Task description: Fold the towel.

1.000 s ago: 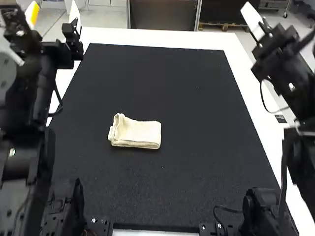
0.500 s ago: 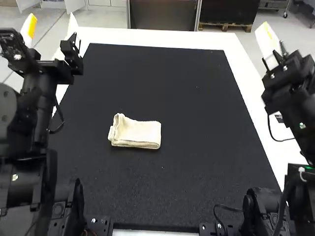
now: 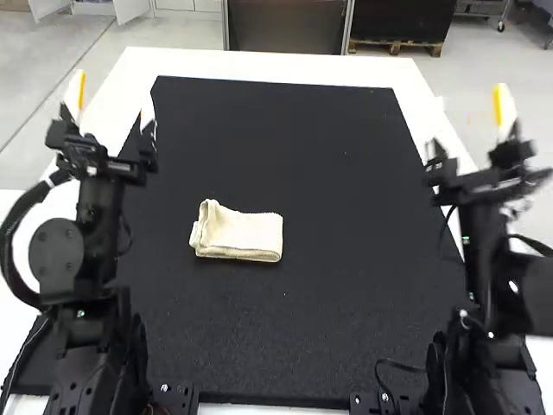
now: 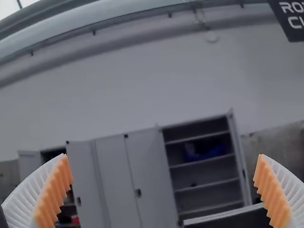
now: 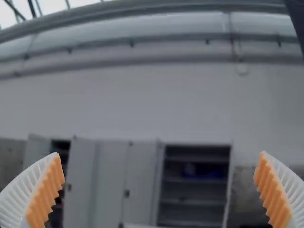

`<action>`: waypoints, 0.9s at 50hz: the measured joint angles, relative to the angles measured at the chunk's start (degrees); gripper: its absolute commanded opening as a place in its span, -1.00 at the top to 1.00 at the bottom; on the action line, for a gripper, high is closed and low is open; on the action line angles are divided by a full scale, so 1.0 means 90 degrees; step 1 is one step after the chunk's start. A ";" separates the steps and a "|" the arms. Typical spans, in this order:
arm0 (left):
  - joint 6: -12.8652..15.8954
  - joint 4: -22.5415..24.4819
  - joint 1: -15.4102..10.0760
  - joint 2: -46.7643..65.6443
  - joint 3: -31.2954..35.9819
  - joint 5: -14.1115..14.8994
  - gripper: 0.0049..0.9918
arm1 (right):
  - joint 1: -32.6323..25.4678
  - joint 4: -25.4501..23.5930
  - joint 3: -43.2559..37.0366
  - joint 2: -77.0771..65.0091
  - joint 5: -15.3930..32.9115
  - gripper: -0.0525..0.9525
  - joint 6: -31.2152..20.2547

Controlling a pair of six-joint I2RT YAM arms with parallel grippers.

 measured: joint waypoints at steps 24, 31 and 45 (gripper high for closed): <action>-0.0253 -0.3728 0.0080 0.0005 -0.0063 -0.0097 -0.94 | -0.0282 -0.4631 -0.0015 0.0029 0.0539 -0.94 -0.0112; -0.0270 -0.4029 0.0085 0.0007 -0.0063 -0.0097 -0.94 | -0.0291 -0.4976 -0.0017 0.0032 0.0595 -0.94 -0.0432; -0.0270 -0.4206 0.0083 0.0007 -0.0063 -0.0102 -0.94 | -0.0291 -0.4991 -0.0015 0.0032 0.0602 -0.94 -0.0627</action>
